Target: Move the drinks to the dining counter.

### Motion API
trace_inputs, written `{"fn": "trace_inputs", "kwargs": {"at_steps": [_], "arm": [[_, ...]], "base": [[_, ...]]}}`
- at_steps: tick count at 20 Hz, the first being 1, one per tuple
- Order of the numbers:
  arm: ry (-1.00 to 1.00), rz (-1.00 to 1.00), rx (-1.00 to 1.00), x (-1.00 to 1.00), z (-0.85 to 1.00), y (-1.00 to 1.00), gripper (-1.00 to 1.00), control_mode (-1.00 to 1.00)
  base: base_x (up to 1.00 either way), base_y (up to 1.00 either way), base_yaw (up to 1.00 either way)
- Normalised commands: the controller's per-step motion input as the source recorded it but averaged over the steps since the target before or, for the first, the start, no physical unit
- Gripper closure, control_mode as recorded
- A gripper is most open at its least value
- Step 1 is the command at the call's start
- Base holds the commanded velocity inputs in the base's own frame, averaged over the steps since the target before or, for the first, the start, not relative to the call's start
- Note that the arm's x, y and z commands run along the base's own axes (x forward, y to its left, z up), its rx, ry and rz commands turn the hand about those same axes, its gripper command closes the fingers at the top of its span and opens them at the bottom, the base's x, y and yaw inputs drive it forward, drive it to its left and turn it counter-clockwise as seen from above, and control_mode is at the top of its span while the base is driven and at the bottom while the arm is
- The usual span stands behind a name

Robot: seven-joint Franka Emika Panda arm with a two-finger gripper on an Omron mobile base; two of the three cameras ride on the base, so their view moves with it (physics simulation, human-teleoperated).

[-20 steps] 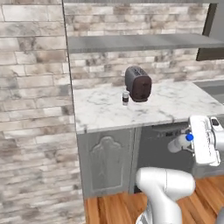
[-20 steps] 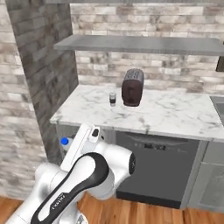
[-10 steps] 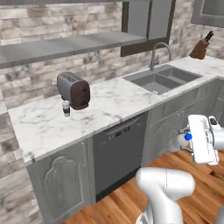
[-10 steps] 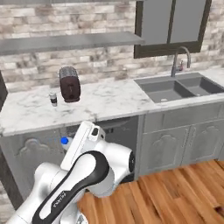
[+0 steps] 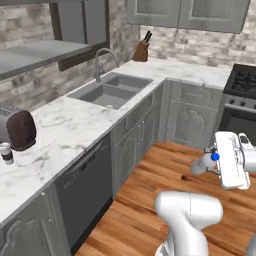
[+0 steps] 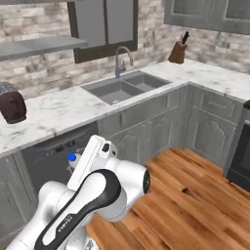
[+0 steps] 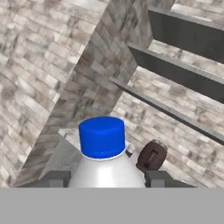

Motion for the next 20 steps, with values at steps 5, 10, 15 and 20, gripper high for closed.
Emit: {"fn": "trace_inputs", "kwargs": {"at_steps": [5,10,15,20], "arm": [[0.00,0.00,0.00,0.00,0.00,0.00,1.00,1.00],[0.00,0.00,0.00,0.00,0.00,0.00,1.00,1.00],[0.00,0.00,0.00,0.00,0.00,0.00,1.00,1.00],[0.00,0.00,0.00,0.00,0.00,0.00,1.00,1.00]], "base": [[-0.89,0.00,-0.44],[-1.00,0.00,-0.22],[-1.00,0.00,-0.13],[-1.00,0.00,-0.14]]}}
